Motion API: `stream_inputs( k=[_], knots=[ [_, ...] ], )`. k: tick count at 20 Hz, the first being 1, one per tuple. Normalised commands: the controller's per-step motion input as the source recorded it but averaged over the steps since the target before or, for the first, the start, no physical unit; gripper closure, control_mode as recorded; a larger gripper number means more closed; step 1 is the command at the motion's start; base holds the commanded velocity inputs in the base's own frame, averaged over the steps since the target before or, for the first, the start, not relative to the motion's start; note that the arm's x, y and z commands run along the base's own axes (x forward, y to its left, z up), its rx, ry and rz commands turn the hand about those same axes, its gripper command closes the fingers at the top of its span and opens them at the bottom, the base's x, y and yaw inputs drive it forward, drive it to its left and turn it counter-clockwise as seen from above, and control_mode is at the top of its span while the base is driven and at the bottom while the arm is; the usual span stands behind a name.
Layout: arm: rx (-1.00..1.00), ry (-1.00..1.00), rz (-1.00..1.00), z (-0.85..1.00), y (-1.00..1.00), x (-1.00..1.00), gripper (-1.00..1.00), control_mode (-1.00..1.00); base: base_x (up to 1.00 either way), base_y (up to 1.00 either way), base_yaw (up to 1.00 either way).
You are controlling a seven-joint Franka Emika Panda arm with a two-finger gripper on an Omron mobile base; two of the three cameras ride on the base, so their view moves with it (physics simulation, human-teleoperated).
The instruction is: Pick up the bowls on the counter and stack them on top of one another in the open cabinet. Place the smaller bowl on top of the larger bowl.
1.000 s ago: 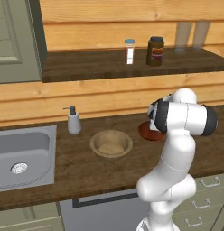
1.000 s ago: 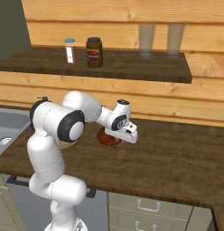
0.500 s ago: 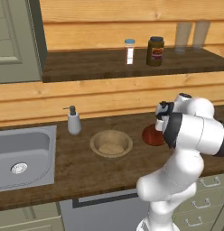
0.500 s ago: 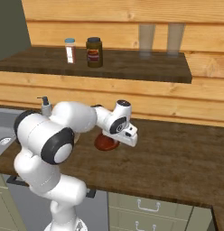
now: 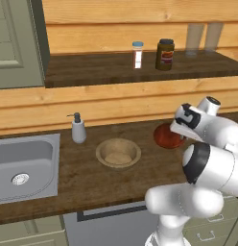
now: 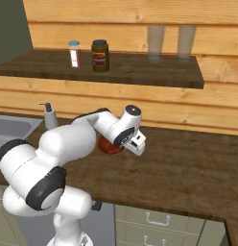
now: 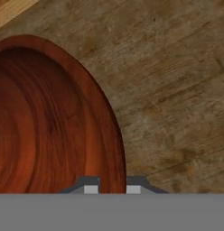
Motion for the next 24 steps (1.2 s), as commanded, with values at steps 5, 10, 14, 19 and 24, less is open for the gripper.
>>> stream_inputs(
  k=[5,10,14,19,24],
  knots=[
    [0.07,-0.14,-0.06,0.61,0.36,-0.18,1.00,-1.00,0.00,0.00,0.00],
    [0.00,-0.01,0.03,0.53,0.70,-0.09,1.00,-1.00,0.00,0.00,0.00],
    [-0.14,0.09,0.14,0.37,0.99,0.00,1.00,-1.00,0.00,0.00,0.00],
    [-0.17,0.10,0.14,0.07,1.00,0.00,1.00,-1.00,0.00,0.00,0.00],
    [-0.09,0.01,0.05,-0.24,0.55,0.00,1.00,-1.00,0.00,0.00,0.00]
  ],
)
